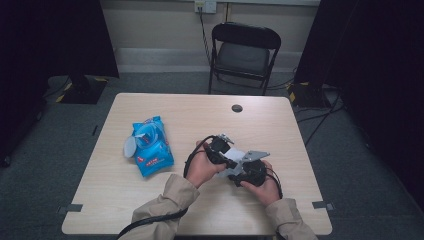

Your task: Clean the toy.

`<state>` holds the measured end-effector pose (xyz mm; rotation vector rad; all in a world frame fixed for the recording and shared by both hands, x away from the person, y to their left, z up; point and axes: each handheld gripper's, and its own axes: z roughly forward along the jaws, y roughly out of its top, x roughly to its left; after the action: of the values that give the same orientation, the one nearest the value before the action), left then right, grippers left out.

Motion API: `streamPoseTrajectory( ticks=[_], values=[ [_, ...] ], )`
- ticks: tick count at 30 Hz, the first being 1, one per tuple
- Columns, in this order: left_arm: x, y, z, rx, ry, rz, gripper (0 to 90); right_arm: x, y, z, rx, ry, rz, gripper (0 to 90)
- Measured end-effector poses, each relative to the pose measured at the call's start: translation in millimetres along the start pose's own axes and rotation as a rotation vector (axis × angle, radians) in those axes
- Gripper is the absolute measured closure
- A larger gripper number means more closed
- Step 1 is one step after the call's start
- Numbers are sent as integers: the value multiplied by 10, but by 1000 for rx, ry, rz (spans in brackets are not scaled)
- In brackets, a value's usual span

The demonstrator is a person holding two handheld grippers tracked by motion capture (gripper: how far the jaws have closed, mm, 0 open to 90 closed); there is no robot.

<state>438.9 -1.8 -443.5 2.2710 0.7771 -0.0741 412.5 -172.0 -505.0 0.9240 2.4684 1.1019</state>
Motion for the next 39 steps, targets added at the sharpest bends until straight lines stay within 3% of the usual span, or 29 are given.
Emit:
streamPoseTrajectory(
  ticks=[3, 4, 5, 7, 9, 13, 15, 17, 20, 26, 31, 34, 36, 39],
  values=[
    [43, -9, 12, -17, 3, -26, 893, 0, 0, 0, 0, 0, 0, 227],
    [59, -13, 3, -21, 22, -18, 889, 2, 0, -1, 1, 0, 2, 227],
    [77, -21, -13, -24, 39, -25, 813, 1, 0, -1, 1, 1, 2, 227],
    [112, -35, -49, -43, 61, -37, 764, 1, 0, -1, 1, 1, 2, 226],
    [138, -45, -87, -39, 87, -37, 562, 2, 0, 0, 1, 1, 2, 227],
    [197, -77, -176, -38, 124, -43, 467, 2, 0, 0, 0, 0, 2, 226],
    [225, -90, -204, -45, 178, -23, 414, 2, 0, 0, 1, 0, 1, 226],
    [252, -96, -196, -58, 194, -21, 327, 2, 0, -1, 1, 0, 1, 226],
    [285, -98, -150, -57, 217, -23, 294, 1, 0, -1, 2, 0, 1, 227],
    [338, -97, -39, -84, 221, -47, 332, 1, 0, -1, 1, 1, 1, 226],
    [349, -103, -15, -78, 237, -14, 435, 1, -1, -1, 1, 1, 0, 227],
    [350, -96, -32, -80, 222, -14, 568, 1, -1, -1, 1, 1, 0, 227],
    [331, -77, -51, -72, 211, -24, 709, 1, 0, -1, 1, 1, 0, 227],
    [299, -55, -60, -69, 177, -23, 797, 1, 0, -1, 1, 1, 0, 227]
  ],
)
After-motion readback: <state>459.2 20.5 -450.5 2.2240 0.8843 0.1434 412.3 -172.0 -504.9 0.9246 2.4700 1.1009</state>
